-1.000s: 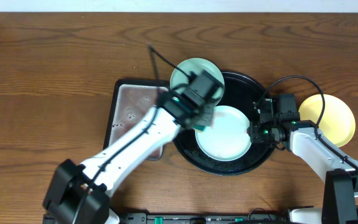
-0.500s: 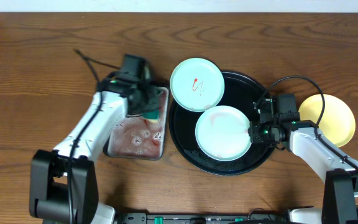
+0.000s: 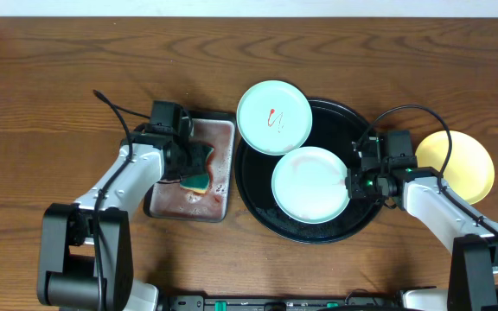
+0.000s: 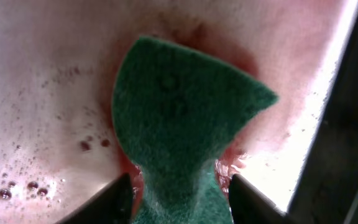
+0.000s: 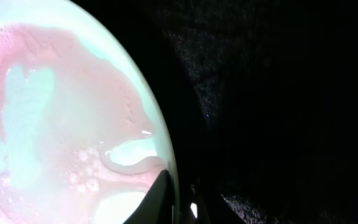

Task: Clean dirty plates on tray and stack at the side
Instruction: 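Return the sponge to the soapy water with the left gripper, then rub the sponge in the soapy pan with the left gripper, then lift the scrubbed pale green plate with the right gripper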

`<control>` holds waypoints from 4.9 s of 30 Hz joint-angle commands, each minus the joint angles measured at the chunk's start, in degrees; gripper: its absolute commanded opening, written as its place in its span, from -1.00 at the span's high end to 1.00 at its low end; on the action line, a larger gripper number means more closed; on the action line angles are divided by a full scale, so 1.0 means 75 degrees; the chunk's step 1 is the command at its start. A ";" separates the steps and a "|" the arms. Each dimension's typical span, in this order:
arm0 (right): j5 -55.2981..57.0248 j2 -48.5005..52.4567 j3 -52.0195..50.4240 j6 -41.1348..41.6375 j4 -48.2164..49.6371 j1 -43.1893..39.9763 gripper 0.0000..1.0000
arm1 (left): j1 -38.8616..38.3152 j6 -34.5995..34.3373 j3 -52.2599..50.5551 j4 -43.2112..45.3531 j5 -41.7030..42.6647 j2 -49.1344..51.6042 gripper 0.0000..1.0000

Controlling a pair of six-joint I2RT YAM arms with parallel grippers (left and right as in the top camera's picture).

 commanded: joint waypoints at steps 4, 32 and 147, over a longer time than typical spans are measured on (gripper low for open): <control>0.0079 0.0073 -0.0050 0.0015 -0.0003 0.0009 0.78 | -0.0111 0.0117 0.0012 -0.0493 -0.0379 0.0012 -0.29; 0.0079 0.0073 -0.0050 0.0012 -0.0111 0.0009 0.78 | -0.0111 0.0114 -0.0256 -0.1259 -0.0562 -0.0099 0.85; 1.0343 -0.3279 0.0405 -0.5042 0.2465 0.5753 0.98 | -0.0111 -0.0839 -0.0321 -0.1003 -0.0466 -0.1099 -0.66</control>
